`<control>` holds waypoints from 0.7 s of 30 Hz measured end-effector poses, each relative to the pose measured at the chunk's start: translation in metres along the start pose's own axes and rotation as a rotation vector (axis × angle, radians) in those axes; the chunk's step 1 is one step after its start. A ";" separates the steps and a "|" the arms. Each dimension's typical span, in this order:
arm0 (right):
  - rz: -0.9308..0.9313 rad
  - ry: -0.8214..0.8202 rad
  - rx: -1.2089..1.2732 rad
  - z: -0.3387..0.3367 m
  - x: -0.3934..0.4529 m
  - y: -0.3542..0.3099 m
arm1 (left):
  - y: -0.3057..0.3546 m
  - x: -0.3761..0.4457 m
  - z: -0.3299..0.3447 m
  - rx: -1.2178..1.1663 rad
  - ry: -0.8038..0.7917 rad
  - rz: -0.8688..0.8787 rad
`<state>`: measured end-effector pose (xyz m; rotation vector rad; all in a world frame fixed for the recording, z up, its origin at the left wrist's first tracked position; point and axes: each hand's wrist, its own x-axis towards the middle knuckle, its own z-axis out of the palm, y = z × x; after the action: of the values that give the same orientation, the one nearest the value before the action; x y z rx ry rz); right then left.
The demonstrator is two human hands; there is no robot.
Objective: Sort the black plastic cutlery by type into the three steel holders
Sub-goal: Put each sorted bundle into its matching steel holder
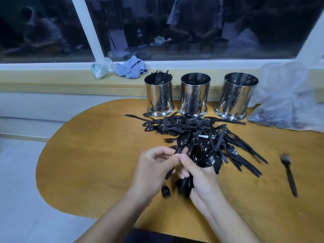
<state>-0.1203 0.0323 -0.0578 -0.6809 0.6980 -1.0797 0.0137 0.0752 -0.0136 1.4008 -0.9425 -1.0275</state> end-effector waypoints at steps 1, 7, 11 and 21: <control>-0.015 0.022 -0.007 0.000 -0.003 -0.001 | -0.001 -0.012 0.008 -0.005 -0.003 0.029; -0.001 0.119 -0.064 -0.012 -0.019 -0.016 | -0.027 -0.033 0.030 0.334 0.040 0.335; 0.059 0.250 -0.013 -0.019 -0.022 -0.024 | -0.034 -0.034 0.034 0.375 -0.033 0.403; -0.364 0.083 -0.595 -0.040 -0.025 -0.044 | -0.034 -0.004 0.043 -0.044 0.014 0.128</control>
<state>-0.1834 0.0360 -0.0430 -1.3168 1.0071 -1.2425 -0.0286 0.0687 -0.0480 1.2931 -0.9811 -0.9366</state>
